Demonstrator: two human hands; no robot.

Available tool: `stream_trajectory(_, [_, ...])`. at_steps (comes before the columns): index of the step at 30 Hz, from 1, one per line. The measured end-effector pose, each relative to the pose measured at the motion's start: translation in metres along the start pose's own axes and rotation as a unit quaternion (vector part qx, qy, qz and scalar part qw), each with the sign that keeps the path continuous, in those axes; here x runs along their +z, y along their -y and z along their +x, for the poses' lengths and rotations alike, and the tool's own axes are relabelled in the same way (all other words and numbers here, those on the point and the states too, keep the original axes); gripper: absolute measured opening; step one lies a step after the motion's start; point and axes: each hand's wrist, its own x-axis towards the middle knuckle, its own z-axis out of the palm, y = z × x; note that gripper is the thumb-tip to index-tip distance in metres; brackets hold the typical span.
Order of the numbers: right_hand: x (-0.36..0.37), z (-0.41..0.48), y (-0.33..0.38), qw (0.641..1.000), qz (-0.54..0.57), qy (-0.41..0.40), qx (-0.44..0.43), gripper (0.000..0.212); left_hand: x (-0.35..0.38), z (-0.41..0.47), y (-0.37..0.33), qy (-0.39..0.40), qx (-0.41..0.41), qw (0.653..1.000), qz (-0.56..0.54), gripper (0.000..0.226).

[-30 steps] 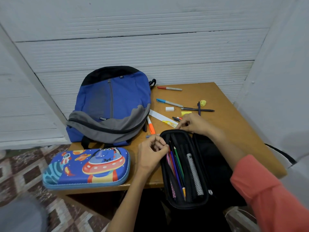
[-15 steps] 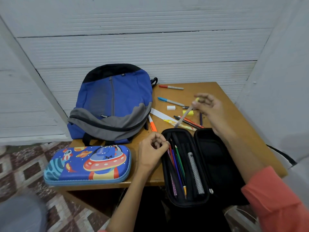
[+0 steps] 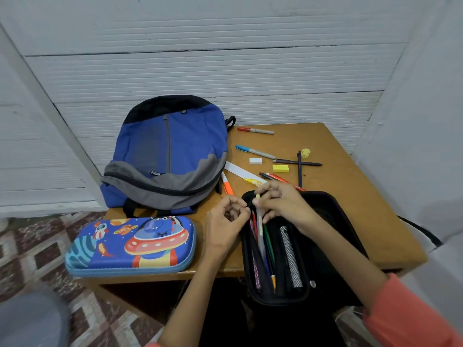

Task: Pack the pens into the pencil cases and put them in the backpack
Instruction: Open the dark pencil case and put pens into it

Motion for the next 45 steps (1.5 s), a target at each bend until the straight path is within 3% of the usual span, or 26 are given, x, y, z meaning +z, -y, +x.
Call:
stream_trajectory(6, [0.005,-0.006,0.0,0.995,-0.099,0.014,0.023,0.022,0.0,0.0,0.0,0.008,0.002,1.0,0.005,0.019])
stream_trajectory(11, [0.01,-0.01,0.0,0.985,-0.172,0.006,0.021,0.039,-0.001,0.0,-0.001,0.009,0.009,1.0,0.008,0.019])
stream_trajectory(21, [0.018,-0.021,-0.004,0.991,-0.137,0.0,0.004,0.035,-0.001,-0.002,-0.001,0.023,0.04,0.998,0.03,0.018])
stream_trajectory(30, [0.024,-0.021,-0.009,0.977,-0.206,-0.046,-0.032,0.029,-0.001,-0.003,-0.002,0.026,0.054,0.997,0.05,0.016])
stream_trajectory(35, [0.016,-0.021,-0.008,0.983,-0.18,-0.044,-0.014,0.029,-0.001,-0.003,-0.001,0.027,0.061,0.997,0.05,0.015])
stream_trajectory(41, [-0.002,-0.033,-0.006,0.927,-0.365,-0.069,-0.05,0.031,0.0,-0.001,0.003,0.072,0.089,0.989,0.096,0.015])
stream_trajectory(45, [0.002,-0.037,-0.006,0.905,-0.417,-0.064,-0.045,0.033,-0.001,0.0,0.008,0.081,0.079,0.985,0.132,0.018])
